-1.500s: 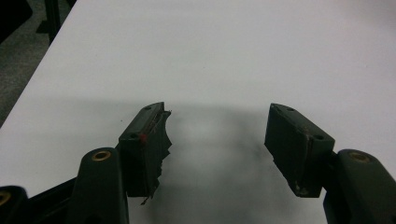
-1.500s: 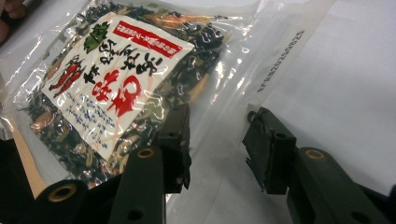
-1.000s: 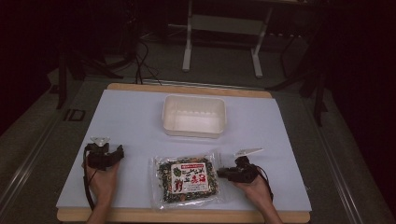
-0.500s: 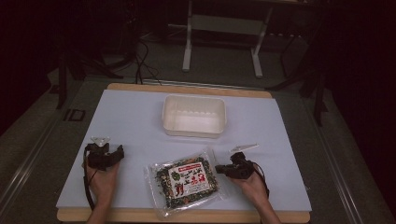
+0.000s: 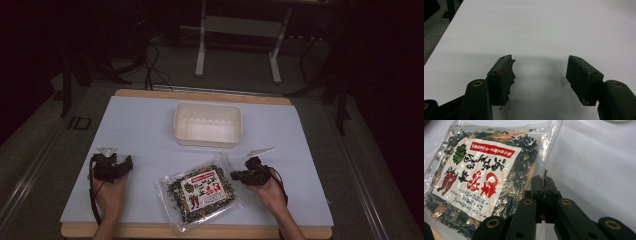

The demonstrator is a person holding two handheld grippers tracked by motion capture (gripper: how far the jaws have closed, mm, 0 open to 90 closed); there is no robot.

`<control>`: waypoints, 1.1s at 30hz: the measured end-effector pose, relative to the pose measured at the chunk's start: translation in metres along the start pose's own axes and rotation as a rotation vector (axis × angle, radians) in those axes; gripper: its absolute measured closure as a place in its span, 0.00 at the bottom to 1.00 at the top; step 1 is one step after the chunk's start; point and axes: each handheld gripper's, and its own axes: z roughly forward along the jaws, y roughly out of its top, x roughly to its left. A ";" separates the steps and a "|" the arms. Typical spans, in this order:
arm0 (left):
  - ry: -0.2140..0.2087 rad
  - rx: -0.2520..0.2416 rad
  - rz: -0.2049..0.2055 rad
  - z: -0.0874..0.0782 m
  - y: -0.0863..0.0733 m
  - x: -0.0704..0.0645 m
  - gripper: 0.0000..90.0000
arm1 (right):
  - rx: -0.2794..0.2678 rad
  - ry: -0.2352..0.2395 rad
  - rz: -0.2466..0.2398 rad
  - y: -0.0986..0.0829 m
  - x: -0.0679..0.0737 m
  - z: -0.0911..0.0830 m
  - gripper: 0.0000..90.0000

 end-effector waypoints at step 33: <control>-0.001 -0.003 -0.008 0.000 0.000 0.001 0.43 | 0.020 -0.040 -0.139 0.052 0.005 -0.022 0.99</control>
